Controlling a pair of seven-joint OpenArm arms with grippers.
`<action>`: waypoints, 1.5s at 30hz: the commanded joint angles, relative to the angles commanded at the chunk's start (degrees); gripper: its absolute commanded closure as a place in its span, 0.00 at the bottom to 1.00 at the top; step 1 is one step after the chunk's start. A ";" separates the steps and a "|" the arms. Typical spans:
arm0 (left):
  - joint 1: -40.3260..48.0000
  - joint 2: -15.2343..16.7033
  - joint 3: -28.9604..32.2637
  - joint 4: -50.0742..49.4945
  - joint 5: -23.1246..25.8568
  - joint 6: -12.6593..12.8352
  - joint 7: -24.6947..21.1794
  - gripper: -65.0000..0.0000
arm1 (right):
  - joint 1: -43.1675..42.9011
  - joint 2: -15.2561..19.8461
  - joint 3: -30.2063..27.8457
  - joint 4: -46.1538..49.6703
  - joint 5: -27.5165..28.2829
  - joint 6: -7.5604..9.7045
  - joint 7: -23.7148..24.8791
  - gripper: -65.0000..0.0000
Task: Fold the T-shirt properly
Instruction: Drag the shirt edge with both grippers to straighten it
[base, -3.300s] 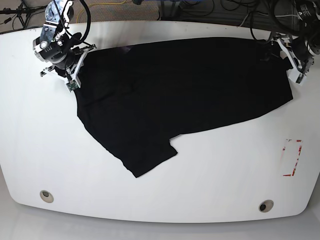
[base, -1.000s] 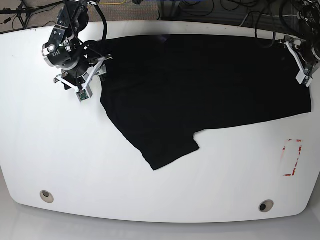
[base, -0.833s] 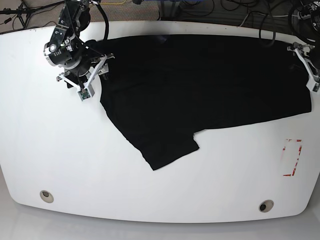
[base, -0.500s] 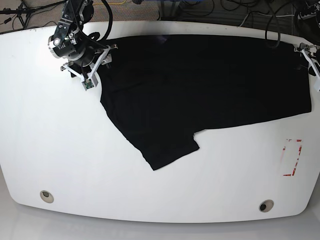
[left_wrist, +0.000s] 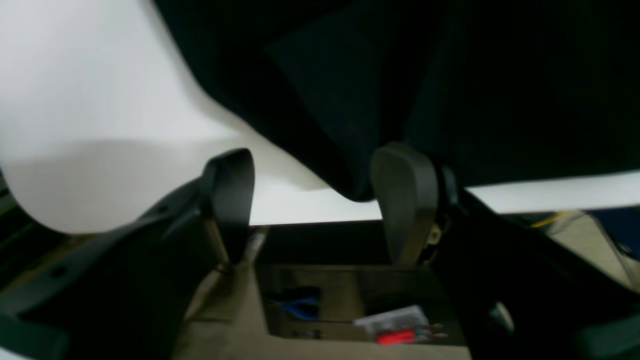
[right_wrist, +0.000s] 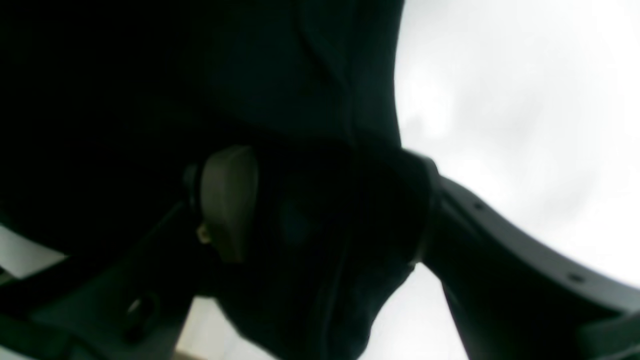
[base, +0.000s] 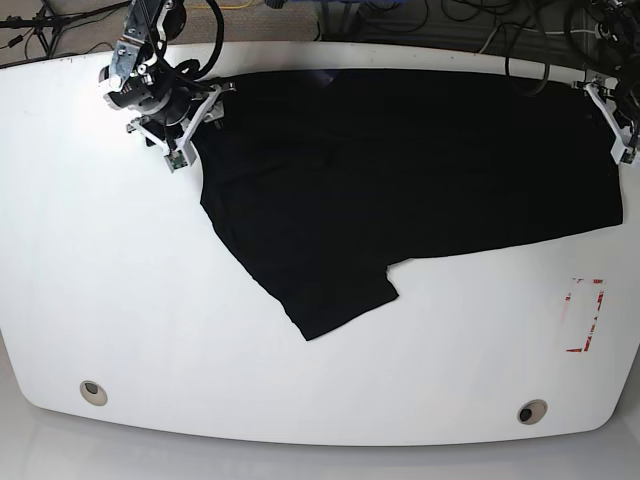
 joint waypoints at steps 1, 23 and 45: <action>0.44 0.00 0.62 -0.09 0.53 0.00 -0.18 0.42 | 0.00 0.00 0.09 -0.62 0.00 0.00 0.26 0.42; -1.41 4.75 11.34 2.55 2.11 0.00 1.93 0.42 | 0.00 10.20 6.51 -6.86 0.09 0.00 3.43 0.81; -3.52 4.57 14.77 8.44 2.02 0.00 7.56 0.42 | -2.90 13.71 9.23 -6.59 0.00 0.00 3.25 0.81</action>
